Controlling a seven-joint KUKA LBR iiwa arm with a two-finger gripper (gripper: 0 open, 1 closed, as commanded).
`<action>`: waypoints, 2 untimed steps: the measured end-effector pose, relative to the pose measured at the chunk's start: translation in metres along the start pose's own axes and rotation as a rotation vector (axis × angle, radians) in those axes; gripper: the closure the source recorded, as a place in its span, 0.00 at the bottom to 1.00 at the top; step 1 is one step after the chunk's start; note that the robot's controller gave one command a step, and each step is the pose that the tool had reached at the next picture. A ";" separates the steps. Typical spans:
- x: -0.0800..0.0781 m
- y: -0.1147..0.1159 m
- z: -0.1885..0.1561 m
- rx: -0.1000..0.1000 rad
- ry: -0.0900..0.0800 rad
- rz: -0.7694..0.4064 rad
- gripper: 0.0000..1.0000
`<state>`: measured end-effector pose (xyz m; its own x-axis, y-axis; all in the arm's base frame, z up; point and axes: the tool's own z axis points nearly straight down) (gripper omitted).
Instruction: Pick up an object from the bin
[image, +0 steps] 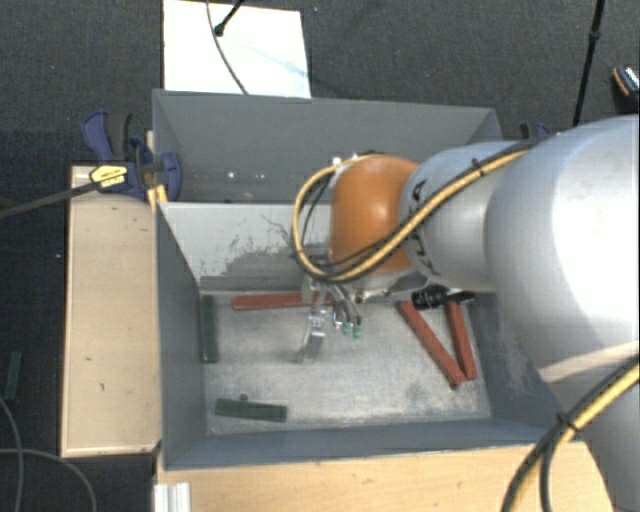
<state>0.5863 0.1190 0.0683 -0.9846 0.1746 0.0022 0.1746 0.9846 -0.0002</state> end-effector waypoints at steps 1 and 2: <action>-0.003 0.001 -0.005 -0.004 -0.009 0.002 1.00; -0.001 0.001 -0.003 -0.003 -0.005 0.003 0.00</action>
Offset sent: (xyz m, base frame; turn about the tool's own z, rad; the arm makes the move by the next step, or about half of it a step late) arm 0.0000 0.0000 0.0000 0.0000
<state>0.5878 0.1198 0.0710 -0.9842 0.1772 -0.0025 0.1772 0.9842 0.0025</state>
